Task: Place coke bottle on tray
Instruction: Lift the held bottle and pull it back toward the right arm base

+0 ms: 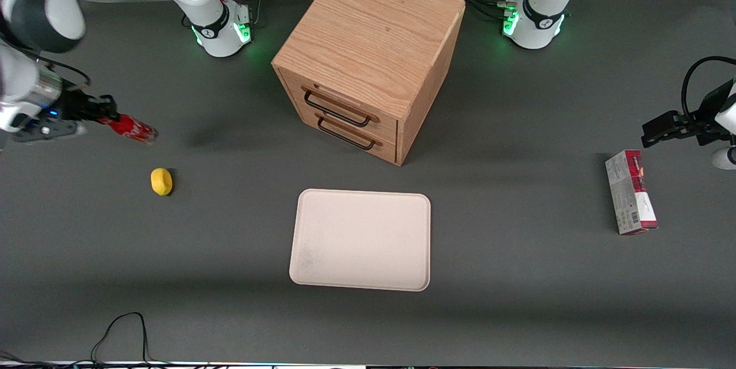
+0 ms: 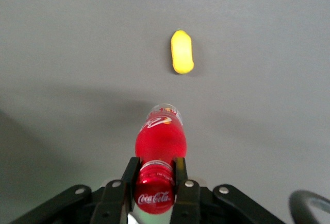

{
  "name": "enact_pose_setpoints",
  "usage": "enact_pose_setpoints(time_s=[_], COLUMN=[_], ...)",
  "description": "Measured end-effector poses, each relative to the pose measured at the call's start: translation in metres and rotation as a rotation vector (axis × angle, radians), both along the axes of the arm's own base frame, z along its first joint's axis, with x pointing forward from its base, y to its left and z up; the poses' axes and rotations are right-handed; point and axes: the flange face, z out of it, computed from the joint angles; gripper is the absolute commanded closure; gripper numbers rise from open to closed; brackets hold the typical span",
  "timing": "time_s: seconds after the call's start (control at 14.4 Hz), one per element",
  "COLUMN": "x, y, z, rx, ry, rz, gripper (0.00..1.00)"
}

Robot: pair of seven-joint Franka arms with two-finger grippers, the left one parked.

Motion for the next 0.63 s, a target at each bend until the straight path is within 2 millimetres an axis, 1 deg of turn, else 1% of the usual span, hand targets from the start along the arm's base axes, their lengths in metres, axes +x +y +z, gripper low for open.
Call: enact_pose_setpoints(time_s=[0.07, 0.21, 0.28, 0.35, 0.42, 0.49, 0.63], x=[0.005, 0.022, 0.032, 0.045, 0.059, 0.073, 0.096], y=[0.001, 0.011, 0.016, 0.021, 0.025, 0.029, 0.042], z=[0.026, 0.075, 0.094, 0.108, 0.115, 0.116, 0.103], rx=[-0.006, -0.019, -0.023, -0.024, -0.026, -0.026, -0.023], ry=[0.0, 0.02, 0.04, 0.058, 0.069, 0.076, 0.089], rz=[-0.001, 0.002, -0.001, -0.002, -0.003, -0.009, -0.043], gripper=[1.0, 1.0, 1.0, 1.0, 1.0, 1.0, 1.0])
